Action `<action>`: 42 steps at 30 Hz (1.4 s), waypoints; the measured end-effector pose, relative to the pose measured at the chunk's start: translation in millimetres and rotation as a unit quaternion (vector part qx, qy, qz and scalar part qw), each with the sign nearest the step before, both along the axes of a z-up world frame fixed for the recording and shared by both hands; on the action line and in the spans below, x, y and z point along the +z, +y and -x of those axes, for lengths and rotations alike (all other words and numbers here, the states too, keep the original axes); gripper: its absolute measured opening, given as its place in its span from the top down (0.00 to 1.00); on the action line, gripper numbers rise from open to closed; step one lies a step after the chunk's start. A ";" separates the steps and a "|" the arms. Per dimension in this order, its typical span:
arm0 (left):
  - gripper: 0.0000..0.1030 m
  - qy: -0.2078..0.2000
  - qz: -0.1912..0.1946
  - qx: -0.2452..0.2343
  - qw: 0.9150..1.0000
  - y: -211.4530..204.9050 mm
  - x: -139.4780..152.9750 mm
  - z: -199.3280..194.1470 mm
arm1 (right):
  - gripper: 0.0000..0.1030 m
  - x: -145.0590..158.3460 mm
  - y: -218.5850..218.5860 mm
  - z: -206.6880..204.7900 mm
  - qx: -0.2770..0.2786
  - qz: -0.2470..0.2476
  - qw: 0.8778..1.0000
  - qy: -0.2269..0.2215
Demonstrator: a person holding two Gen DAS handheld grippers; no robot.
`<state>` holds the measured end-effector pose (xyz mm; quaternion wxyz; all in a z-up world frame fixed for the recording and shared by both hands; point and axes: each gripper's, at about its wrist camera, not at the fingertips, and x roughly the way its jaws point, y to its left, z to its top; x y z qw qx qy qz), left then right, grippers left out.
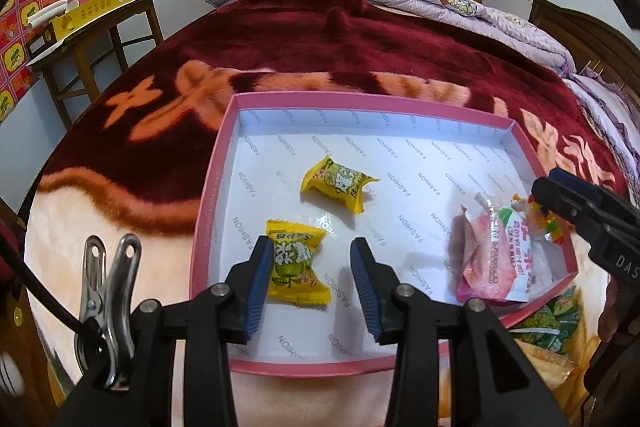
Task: Organize snacks
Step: 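Carry the candy packet and gummy pack into the pink box and release both, then withdraw both tools from the box back toward the snack pile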
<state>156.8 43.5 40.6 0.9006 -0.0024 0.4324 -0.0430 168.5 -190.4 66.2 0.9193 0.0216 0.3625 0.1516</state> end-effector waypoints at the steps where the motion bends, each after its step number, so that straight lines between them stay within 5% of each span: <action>1: 0.59 0.000 0.002 0.000 1.000 0.2 1.5 0.9 | 0.44 1.0 0.1 1.0 0.000 0.000 1.000 -0.002; 42: 0.58 -0.016 0.027 -0.036 0.999 -17.2 35.0 65.4 | 0.44 10.5 -3.8 74.4 0.007 -0.026 1.000 0.001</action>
